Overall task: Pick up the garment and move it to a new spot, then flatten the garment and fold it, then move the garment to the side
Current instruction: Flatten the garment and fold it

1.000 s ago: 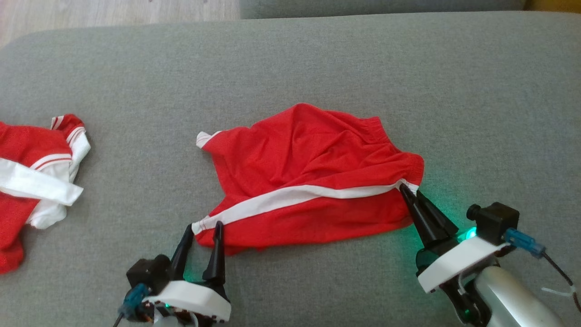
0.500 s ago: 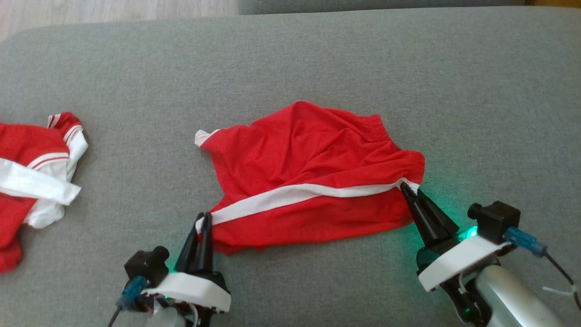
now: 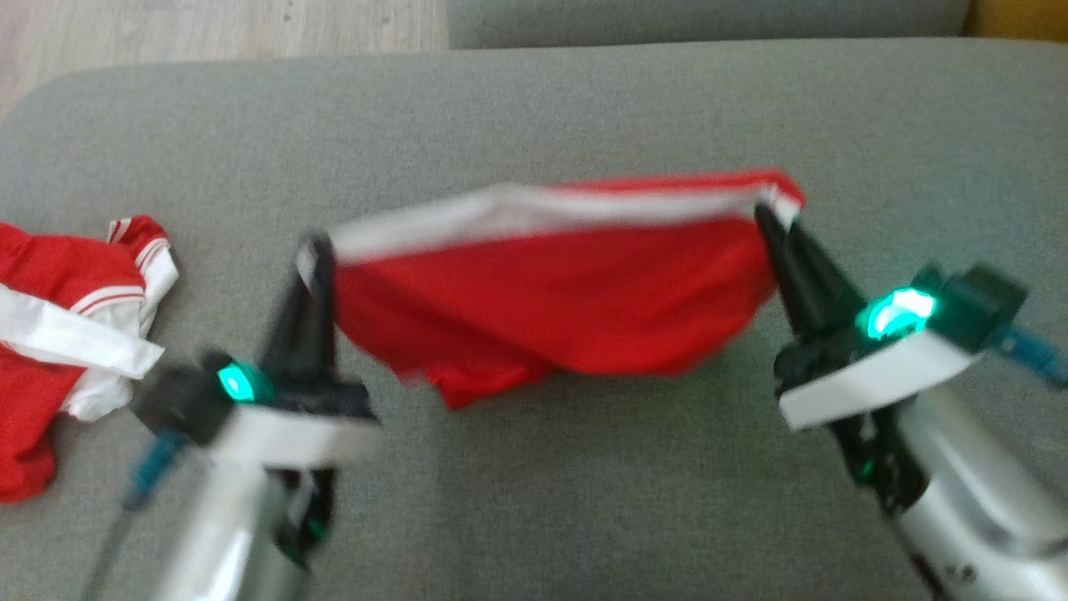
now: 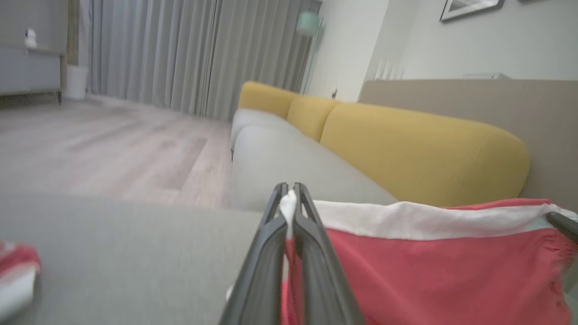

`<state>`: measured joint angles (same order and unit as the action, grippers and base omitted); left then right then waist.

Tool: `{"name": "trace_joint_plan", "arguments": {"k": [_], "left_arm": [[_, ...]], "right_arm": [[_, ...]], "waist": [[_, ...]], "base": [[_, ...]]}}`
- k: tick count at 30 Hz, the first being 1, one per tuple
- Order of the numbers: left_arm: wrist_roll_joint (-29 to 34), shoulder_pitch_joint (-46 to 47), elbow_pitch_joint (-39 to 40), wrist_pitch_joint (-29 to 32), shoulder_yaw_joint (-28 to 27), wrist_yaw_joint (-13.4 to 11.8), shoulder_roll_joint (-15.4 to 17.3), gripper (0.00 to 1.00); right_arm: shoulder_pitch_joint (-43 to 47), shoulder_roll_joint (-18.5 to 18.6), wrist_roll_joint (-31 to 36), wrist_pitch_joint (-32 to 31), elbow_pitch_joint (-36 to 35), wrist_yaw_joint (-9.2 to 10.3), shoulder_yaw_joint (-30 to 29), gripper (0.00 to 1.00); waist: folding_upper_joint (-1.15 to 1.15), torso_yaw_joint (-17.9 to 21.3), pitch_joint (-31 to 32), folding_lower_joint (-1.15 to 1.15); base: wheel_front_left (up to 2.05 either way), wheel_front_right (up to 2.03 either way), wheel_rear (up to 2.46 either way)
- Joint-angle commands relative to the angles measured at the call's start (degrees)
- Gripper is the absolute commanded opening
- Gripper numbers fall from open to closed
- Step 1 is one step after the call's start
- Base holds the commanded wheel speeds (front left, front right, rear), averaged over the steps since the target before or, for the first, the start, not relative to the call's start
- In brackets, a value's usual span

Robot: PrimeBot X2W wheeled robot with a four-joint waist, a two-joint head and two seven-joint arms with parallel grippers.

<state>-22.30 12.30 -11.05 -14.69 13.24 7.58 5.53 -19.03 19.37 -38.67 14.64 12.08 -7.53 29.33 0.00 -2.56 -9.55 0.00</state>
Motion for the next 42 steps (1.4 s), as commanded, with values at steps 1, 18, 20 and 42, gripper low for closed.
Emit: {"name": "trace_joint_plan", "arguments": {"k": [1, 18, 20, 42], "left_arm": [[0.9, 6.0, 4.7, -0.3, -2.2, -0.1, 3.6, 0.0], [-0.2, 25.8, 7.4, -0.2, -3.0, -0.1, 17.6, 0.0], [0.0, 28.6, 4.7, -0.2, -2.5, -0.1, 17.5, 0.0], [8.5, 42.3, 3.6, -0.3, -4.6, -0.1, 5.6, 0.0]], "right_arm": [[-3.6, 2.2, -1.7, 0.4, -3.7, 0.04, 1.1, 0.0], [-22.9, 12.6, -12.7, -1.0, -10.5, 0.04, 6.7, 0.0], [-26.1, 12.3, -12.9, -1.3, -8.2, 0.04, 7.6, 0.0], [-43.2, 7.6, 4.2, 0.3, 5.2, 0.04, 3.8, 0.0]], "waist": [[0.0, 0.1, 1.0, 0.0], [0.0, 1.1, 0.1, 0.0], [0.0, 0.9, -2.1, 0.0], [0.0, -2.8, -14.8, 0.0]], "base": [[0.0, 0.0, 0.0], [0.0, 0.0, 0.0], [0.0, 0.0, 0.0], [0.0, 0.0, 0.0]]}}
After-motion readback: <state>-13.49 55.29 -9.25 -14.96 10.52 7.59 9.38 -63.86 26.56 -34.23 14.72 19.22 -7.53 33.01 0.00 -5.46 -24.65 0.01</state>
